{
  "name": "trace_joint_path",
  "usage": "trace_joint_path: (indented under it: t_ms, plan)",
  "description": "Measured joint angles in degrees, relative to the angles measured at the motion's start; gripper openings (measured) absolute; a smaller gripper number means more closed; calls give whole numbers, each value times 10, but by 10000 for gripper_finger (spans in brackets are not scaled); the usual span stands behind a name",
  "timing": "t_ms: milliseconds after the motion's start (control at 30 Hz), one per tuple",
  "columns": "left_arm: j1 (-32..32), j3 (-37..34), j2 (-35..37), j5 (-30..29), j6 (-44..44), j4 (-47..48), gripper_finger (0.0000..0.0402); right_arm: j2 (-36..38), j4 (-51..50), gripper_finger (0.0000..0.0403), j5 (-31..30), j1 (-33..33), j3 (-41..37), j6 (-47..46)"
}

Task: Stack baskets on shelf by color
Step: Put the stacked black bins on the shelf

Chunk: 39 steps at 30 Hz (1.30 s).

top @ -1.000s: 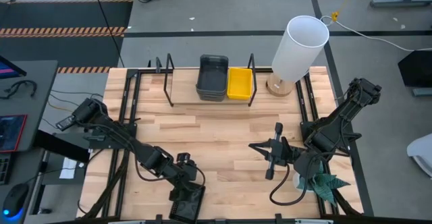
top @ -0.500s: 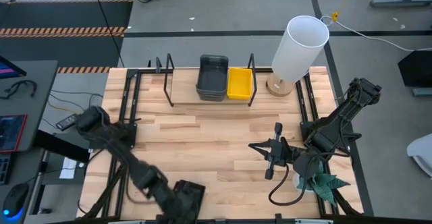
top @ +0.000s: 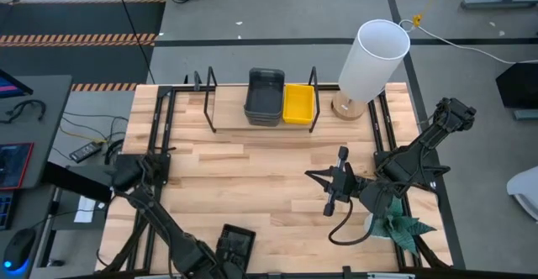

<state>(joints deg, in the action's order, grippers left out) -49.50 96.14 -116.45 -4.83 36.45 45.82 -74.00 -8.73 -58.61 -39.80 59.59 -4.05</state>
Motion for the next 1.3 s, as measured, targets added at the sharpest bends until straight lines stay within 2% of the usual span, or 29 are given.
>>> trace_joint_path:
  t_ms: [200,333,533,867,1033,1300]
  plan:
    - [-2,2,-7,18,3,5,268,0,0,9,5,13,0,11]
    - [-2,2,-16,19,-9,-2,270,0,1,9,24,19,0,10]
    - [-2,1,-24,20,-24,-17,256,0,1,9,28,21,0,1]
    - [-6,1,-45,-11,-30,-17,229,0,0,8,38,20,0,-26]
    - [-6,2,-51,-26,-15,-19,201,0,0,9,74,19,0,-56]
    - [-13,1,-90,-14,9,-13,149,0,0,9,74,-4,0,-82]
